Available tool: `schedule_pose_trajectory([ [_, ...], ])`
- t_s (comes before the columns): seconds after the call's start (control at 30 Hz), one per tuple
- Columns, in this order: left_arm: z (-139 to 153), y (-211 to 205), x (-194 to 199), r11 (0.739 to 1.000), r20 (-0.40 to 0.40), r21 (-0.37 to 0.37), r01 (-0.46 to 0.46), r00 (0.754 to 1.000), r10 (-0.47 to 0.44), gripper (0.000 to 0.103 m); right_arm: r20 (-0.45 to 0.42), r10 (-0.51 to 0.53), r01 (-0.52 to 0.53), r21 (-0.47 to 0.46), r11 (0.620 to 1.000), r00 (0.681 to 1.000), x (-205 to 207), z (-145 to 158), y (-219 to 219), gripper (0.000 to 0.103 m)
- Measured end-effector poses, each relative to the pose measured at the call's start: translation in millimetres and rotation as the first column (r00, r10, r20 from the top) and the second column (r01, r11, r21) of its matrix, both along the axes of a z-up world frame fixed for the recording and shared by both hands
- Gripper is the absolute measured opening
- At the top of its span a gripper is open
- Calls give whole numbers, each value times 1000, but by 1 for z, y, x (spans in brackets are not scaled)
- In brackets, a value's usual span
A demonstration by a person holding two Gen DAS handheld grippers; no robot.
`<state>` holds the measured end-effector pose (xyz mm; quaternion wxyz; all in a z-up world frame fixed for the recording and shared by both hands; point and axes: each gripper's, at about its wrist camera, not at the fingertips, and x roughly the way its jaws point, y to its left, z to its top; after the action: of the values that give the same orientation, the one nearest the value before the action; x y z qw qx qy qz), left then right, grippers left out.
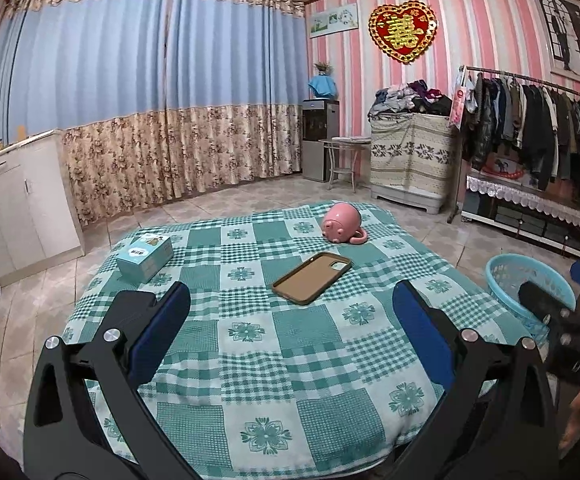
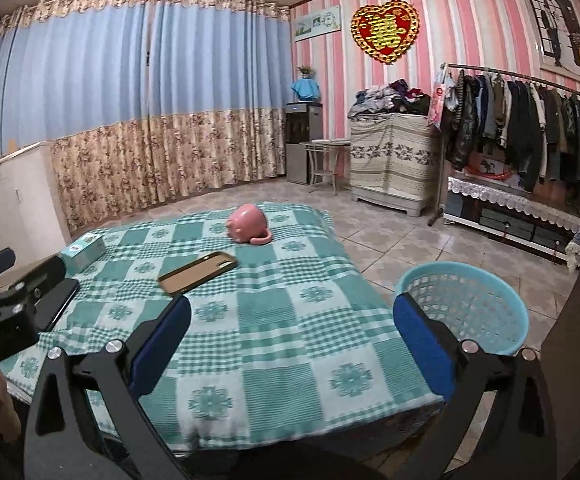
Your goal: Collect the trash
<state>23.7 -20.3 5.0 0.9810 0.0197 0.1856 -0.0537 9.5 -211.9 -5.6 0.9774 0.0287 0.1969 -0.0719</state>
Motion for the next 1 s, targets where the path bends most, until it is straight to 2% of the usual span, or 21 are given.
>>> schedule_pose_trajectory([
  [0.37, -4, 6, 1, 999, -6, -32, 8, 1000, -8, 98, 16, 9, -8, -20, 1000, 1000, -2, -5, 19, 99],
  [1.0, 0, 0, -4, 1000, 25, -16, 19, 1000, -19, 98, 57, -5, 8, -46, 999, 998, -8, 4, 17, 99],
])
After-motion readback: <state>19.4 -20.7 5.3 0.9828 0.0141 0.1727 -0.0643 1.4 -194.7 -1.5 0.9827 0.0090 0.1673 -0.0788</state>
